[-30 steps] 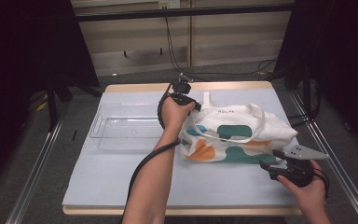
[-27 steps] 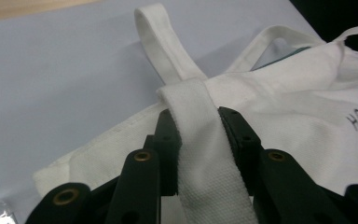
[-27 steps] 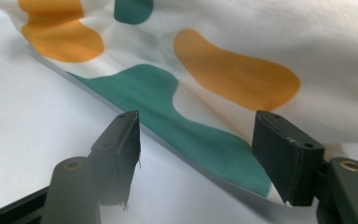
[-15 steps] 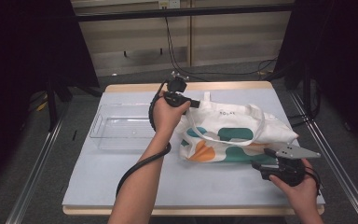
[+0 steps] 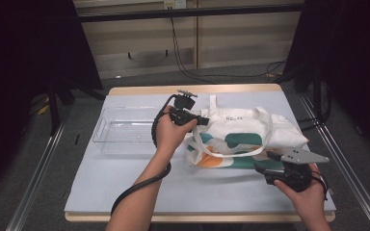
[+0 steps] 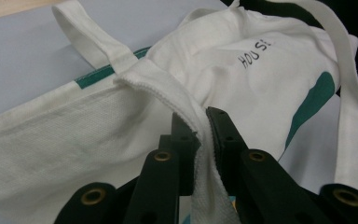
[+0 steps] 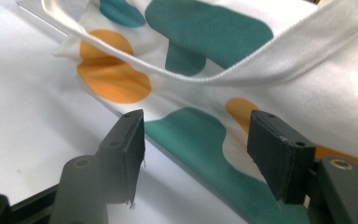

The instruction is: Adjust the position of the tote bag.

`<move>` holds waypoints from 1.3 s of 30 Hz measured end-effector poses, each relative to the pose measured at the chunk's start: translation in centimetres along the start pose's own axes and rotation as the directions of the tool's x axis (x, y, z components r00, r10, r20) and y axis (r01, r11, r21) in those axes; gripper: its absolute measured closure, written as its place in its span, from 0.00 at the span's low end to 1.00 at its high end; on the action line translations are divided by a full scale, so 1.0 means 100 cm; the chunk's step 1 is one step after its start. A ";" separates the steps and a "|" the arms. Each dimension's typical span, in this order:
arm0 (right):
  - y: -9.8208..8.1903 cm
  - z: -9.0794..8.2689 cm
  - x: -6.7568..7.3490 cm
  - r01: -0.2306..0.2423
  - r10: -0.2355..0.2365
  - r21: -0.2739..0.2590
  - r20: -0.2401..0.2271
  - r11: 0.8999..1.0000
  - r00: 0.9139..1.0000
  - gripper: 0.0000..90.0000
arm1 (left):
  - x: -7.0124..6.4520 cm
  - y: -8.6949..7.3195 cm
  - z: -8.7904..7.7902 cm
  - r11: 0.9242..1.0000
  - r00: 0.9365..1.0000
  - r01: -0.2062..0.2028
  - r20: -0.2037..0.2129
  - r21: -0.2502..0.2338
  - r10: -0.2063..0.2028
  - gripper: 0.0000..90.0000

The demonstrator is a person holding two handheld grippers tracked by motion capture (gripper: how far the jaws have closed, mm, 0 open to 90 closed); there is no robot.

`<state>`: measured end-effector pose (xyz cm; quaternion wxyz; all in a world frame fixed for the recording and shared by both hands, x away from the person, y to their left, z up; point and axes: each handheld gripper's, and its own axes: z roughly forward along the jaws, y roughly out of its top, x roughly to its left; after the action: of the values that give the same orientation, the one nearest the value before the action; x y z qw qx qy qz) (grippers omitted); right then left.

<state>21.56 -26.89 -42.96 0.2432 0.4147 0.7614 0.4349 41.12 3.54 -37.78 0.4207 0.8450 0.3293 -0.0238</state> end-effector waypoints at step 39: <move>0.025 0.046 -0.013 -0.043 0.045 -0.034 0.044 0.998 0.998 0.88 | -0.002 -0.022 0.003 1.000 0.997 -0.025 0.076 0.012 0.024 0.89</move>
<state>26.67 -25.15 -43.16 0.2574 0.4368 0.7392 0.4433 39.73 4.20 -39.44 0.4277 0.8502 0.3025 -0.0529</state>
